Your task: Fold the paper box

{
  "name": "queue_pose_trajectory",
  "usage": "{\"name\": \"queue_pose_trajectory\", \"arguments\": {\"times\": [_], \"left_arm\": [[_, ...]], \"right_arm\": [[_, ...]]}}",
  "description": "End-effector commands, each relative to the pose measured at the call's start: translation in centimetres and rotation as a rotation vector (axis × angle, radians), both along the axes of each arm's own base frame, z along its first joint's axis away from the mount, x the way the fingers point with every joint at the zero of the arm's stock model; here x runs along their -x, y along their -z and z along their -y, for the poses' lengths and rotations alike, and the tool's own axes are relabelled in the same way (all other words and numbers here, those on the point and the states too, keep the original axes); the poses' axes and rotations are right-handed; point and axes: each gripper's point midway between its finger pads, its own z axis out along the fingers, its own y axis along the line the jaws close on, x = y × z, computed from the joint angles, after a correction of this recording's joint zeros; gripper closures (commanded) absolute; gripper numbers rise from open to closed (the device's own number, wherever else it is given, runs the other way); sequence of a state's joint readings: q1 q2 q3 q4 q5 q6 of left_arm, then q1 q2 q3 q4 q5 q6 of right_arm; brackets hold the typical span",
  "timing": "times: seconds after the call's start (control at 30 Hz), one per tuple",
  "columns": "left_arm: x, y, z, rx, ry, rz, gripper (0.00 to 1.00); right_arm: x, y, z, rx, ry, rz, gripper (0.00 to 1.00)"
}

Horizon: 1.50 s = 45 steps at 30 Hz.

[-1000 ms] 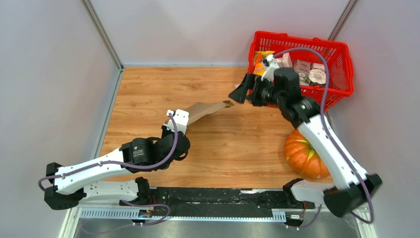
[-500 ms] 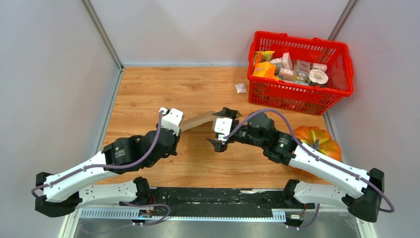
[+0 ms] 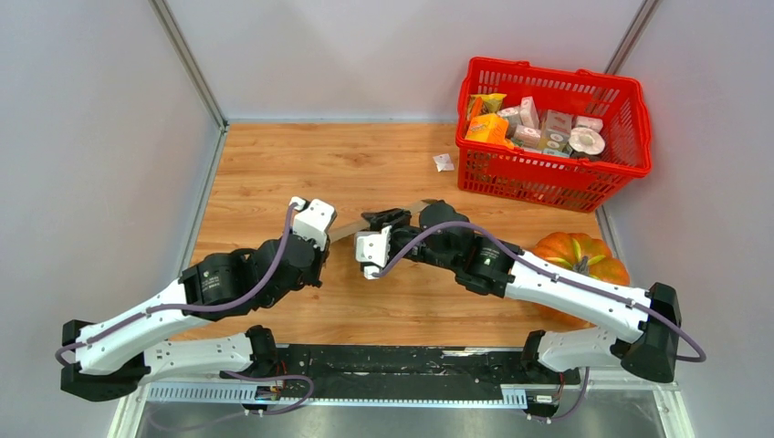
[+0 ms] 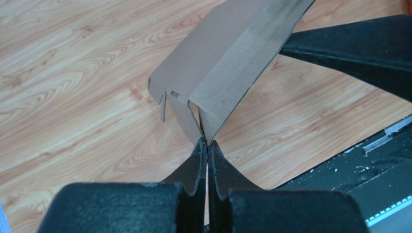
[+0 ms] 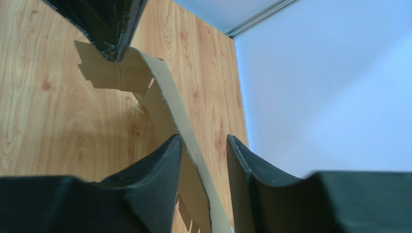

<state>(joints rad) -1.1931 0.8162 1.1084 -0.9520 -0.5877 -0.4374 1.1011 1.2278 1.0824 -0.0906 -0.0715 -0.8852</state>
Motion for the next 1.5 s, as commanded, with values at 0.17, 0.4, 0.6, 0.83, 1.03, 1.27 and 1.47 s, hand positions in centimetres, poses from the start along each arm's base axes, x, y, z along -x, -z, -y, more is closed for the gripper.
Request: {"name": "queue_pose_trajectory", "arguments": {"times": [0.17,0.4,0.6,0.83,1.03,1.27,1.47], "left_arm": [[0.2,-2.9,-0.2,0.043,0.037,0.036,1.00],[0.5,-6.2,-1.9,0.140,0.019,0.093,0.51],[1.1,-11.8,-5.2,0.253,0.006,0.202,0.44],[1.4,-15.8,-8.2,0.338,-0.024,0.292,0.48],[1.4,-15.5,-8.2,0.347,-0.029,0.299,0.46],[0.8,-12.2,-3.2,0.302,0.039,0.215,0.41],[-0.8,-8.0,1.3,0.272,0.072,0.098,0.40]], "right_arm": [[-1.0,-0.3,0.0,0.093,0.040,0.046,0.84],[-1.8,-0.9,0.1,0.106,0.107,-0.017,1.00],[-0.6,-5.6,1.6,0.027,0.126,-0.111,1.00],[4.4,-11.1,5.0,-0.054,0.061,-0.371,1.00],[3.3,-7.5,6.4,0.053,0.037,-0.587,1.00],[-1.9,0.4,4.7,0.101,0.018,-0.879,1.00],[-3.3,4.0,4.2,0.129,0.004,-0.980,1.00]]}}
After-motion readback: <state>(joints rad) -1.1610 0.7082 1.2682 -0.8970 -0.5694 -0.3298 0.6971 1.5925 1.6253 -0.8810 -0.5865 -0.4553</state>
